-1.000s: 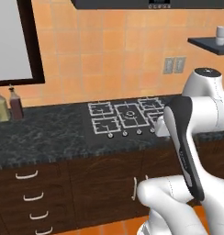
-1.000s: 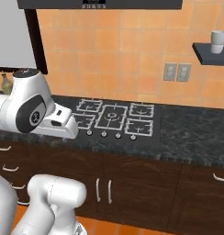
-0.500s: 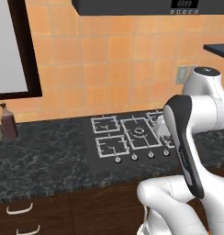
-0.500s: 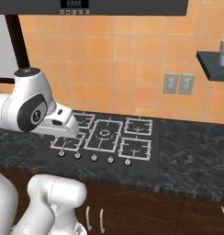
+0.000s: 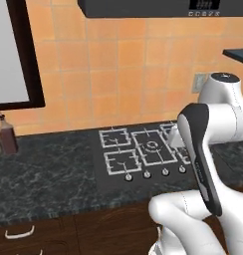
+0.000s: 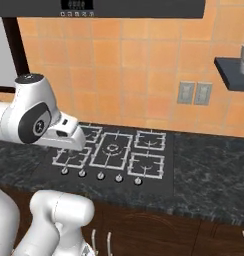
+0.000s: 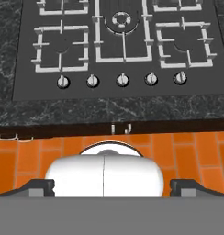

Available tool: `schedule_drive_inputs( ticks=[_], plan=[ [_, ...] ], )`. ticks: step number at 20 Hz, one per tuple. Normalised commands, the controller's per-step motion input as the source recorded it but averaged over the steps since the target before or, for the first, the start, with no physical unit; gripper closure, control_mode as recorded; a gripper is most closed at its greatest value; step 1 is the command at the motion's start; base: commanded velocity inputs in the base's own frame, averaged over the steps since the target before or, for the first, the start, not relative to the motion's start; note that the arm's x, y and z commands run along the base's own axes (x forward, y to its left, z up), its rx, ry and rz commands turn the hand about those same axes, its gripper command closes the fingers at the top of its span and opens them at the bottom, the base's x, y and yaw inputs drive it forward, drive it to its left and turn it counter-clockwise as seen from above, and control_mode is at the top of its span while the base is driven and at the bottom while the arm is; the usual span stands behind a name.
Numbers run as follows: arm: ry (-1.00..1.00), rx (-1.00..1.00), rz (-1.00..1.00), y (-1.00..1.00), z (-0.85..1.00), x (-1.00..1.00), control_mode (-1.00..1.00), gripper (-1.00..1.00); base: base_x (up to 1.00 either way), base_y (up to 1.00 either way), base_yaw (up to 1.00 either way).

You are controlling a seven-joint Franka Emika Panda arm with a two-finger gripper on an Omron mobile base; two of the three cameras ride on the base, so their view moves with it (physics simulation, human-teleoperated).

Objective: Navigate to the range hood.

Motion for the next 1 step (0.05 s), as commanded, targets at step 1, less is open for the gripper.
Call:
schedule_drive_inputs(
  ticks=[1],
  plan=[
    [0.0, 0.0, 0.0, 0.0, 0.0, 0.0, 1.0, -1.0, 0.39, -0.01, 0.0]
  ],
)
